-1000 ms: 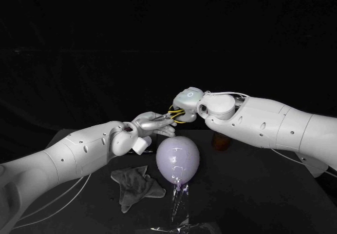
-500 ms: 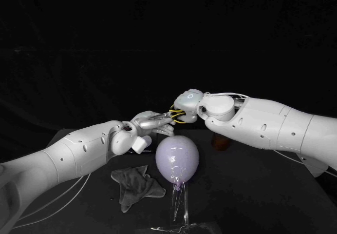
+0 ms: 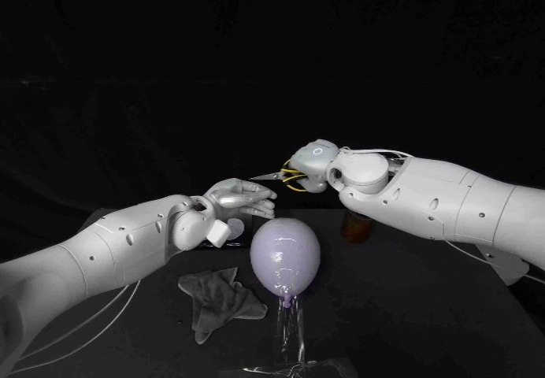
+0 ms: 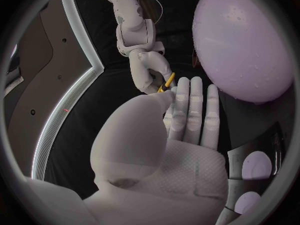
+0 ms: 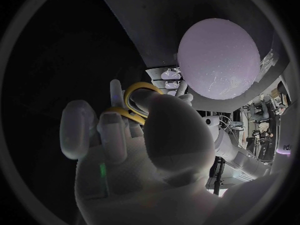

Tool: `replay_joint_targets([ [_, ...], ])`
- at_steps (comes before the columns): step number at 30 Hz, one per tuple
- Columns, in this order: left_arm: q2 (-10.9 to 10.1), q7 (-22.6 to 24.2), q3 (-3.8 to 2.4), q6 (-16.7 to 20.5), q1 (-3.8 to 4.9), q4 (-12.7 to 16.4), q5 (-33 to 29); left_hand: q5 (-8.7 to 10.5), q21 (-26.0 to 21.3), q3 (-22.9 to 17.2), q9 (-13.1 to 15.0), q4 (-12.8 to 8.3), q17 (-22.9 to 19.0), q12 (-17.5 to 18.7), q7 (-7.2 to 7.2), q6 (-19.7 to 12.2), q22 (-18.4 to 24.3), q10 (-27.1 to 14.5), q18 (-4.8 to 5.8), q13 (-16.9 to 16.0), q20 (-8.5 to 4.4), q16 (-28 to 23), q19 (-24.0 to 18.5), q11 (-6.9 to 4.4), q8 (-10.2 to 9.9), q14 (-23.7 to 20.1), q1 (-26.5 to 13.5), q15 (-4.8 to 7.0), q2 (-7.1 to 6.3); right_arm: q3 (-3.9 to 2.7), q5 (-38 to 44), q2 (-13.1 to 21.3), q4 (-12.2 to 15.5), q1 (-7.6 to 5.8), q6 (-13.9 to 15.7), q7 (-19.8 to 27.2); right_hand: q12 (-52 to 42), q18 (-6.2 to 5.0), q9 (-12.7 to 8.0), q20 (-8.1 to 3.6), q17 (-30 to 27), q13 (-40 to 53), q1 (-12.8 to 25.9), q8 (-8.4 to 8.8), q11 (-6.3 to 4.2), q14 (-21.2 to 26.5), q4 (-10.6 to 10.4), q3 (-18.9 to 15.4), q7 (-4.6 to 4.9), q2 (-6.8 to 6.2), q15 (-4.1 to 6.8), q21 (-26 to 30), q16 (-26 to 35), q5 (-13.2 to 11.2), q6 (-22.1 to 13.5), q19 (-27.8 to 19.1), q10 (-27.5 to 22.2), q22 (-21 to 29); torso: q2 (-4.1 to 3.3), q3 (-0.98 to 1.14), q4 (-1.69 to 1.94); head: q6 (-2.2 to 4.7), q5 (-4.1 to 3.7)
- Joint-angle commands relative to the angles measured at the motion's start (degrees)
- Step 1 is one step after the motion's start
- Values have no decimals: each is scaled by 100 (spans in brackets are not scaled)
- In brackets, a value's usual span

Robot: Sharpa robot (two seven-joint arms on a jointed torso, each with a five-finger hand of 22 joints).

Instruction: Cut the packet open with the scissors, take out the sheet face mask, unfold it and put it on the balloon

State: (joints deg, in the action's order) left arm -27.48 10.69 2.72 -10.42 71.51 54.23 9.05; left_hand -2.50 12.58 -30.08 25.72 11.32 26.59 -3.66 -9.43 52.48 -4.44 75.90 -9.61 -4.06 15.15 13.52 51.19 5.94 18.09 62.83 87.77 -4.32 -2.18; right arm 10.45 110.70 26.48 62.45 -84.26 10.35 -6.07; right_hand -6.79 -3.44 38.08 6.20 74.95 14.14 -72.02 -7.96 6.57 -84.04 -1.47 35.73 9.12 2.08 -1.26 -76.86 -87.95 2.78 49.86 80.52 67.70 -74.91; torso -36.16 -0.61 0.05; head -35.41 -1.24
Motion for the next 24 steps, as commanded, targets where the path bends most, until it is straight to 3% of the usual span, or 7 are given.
replay_joint_targets([
  [1,-35,57,-5,95,8,-21,-106,-29,24,-6,-6,-87,7,23,-65,-41,4,-139,-73,25,11,-48,-32,32,-51,-55,28,-26,-76,-3,-45,53,-18,-9,372,-95,38,0,10,21,915,-44,-373,-24,-151,-467,12,37,-8,538,13,-40,26,1,52,37,212,-537,-1,0,-7,12,-4],
  [7,-128,56,-2,252,8,-139,-212,-28,34,-4,-14,-171,6,23,-105,-94,-1,-341,-65,40,46,-111,-57,82,-101,-125,1,-68,-170,-4,-341,236,18,-16,946,149,103,-2,31,2,863,-154,-291,-55,-187,-457,34,42,-47,521,39,-36,47,1,146,37,390,-545,-3,1,-4,15,-11],
  [10,-195,60,-1,348,8,-194,-258,-28,30,19,-50,-222,-15,23,-143,-189,4,-609,-67,46,95,-214,-84,143,-192,-242,-73,-125,-368,-5,-703,375,82,-25,1374,354,118,-25,37,-9,795,-190,-270,-66,-205,-441,38,39,-61,511,53,56,77,1,189,-29,479,-483,-1,-4,-4,24,-17],
  [14,-321,100,2,438,8,-192,-362,-30,63,30,-73,-256,-37,10,-153,-194,-6,-684,-91,39,85,-288,-36,162,-232,-320,-128,-156,-525,-4,-1448,550,171,-45,1687,504,22,-36,27,-35,721,-176,-244,-86,-252,-423,-50,202,-73,503,91,100,113,2,316,-55,841,-462,1,-5,-8,37,-10],
  [17,-446,184,3,511,7,-137,-452,-31,138,11,-87,-305,-38,-1,-151,-171,-35,-676,-107,32,32,-300,85,159,-249,-297,-128,-153,-578,-4,-2190,675,222,-55,1768,540,-149,-27,27,-77,646,-83,-201,-127,-314,-409,-151,352,-107,359,155,67,148,7,467,-21,1281,-497,2,-6,-4,47,-24],
  [21,-668,360,7,590,4,18,-569,-33,236,31,-111,-330,-28,-5,-132,-146,-71,-658,-106,29,-55,-291,245,148,-278,-221,-205,-136,-677,-2,-3392,889,336,-64,1827,564,-661,-30,74,-159,512,276,-166,-202,-472,-380,-202,457,-240,200,310,76,211,7,556,-8,1930,-501,-5,-2,-5,57,-40],
  [24,-841,496,8,635,3,171,-620,-29,248,92,-121,-296,-23,-4,-139,-150,-72,-656,-104,29,-69,-286,272,155,-295,-197,-305,-136,-772,0,-4281,1042,435,-68,1855,609,-1282,-39,114,-249,465,749,-143,-254,-534,-373,-249,603,-291,155,391,104,240,10,595,-7,1898,-493,-8,-3,-3,54,-65],
])
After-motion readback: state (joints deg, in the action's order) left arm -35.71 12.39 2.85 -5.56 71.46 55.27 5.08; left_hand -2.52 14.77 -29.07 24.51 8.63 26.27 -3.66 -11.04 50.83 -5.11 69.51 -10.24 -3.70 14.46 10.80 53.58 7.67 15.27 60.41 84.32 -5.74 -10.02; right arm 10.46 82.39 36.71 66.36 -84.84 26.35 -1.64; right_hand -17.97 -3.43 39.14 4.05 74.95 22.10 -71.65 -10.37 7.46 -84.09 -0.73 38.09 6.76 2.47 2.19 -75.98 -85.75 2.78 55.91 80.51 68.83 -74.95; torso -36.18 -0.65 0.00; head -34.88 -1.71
